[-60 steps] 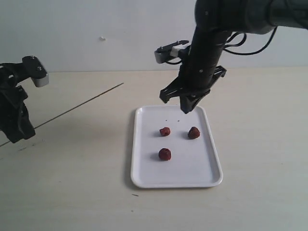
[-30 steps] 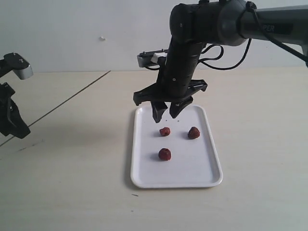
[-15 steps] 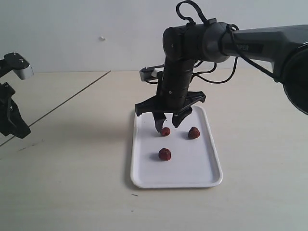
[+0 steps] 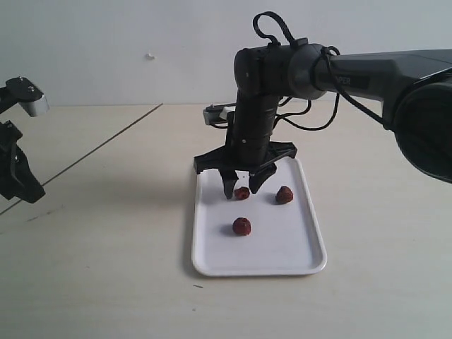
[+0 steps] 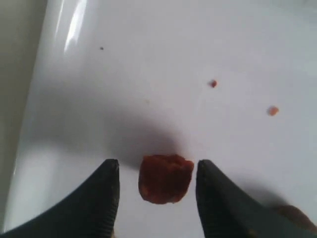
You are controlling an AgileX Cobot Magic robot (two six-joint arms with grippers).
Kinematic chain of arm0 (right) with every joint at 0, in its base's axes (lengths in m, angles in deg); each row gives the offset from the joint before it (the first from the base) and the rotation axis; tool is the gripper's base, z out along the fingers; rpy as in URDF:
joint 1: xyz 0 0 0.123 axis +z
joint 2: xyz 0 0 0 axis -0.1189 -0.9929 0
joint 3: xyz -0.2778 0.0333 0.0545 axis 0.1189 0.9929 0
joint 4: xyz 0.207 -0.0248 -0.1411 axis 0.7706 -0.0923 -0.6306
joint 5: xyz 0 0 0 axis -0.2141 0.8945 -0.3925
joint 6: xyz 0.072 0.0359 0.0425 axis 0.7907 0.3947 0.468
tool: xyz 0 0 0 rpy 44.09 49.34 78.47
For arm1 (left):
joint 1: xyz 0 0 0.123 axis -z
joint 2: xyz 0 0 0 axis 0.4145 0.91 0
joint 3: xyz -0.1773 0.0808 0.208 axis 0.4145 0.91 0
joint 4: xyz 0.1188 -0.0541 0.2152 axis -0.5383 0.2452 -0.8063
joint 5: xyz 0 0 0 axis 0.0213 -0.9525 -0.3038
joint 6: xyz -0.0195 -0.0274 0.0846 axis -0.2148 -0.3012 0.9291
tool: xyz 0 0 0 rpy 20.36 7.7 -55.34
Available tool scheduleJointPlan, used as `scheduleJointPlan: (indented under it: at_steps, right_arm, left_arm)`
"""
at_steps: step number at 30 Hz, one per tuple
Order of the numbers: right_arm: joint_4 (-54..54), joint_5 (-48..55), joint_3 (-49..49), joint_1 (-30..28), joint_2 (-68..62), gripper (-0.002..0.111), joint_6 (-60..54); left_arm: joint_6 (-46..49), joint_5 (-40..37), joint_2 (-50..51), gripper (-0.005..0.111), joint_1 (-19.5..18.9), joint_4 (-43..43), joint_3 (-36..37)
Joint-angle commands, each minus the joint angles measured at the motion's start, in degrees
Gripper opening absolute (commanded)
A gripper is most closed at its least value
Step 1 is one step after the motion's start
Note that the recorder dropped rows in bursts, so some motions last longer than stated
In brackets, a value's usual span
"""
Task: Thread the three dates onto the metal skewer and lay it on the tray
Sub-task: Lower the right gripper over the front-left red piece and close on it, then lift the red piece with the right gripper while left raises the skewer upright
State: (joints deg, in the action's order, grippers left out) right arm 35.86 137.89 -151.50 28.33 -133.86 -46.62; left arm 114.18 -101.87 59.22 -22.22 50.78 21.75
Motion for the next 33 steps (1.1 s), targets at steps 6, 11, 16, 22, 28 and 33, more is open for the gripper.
scheduleJointPlan:
  at_steps: [6,11,16,22,28,33]
  right_arm:
    - [-2.48,-1.40,-0.56,-0.16,0.26,0.048,-0.02]
    - [-1.37,-1.40,-0.56,-0.16,-1.56,0.048,-0.02]
    - [-1.42,-1.21,-0.56,-0.16,-2.34,0.048,-0.02]
    - [-1.42,0.59,-0.56,-0.16,-2.34,0.046,-0.02]
    - [-1.28,0.83,-0.56,-0.16,-2.34,0.033,-0.02]
    - [-1.05,0.83,-0.56,-0.16,-2.34,0.031,-0.02]
  left_arm:
    - [0.08,0.23,0.15,0.000,-0.16,1.26,-0.53]
    - [0.35,0.23,0.15,0.000,-0.16,1.37,-0.53]
    - [0.35,0.42,0.15,0.000,-0.16,1.45,-0.53]
    - [0.35,0.68,0.15,0.000,-0.16,1.62,-0.53]
    - [0.35,0.68,0.15,0.000,-0.16,1.62,-0.53]
    - [0.35,0.93,0.15,0.000,-0.16,1.74,-0.53]
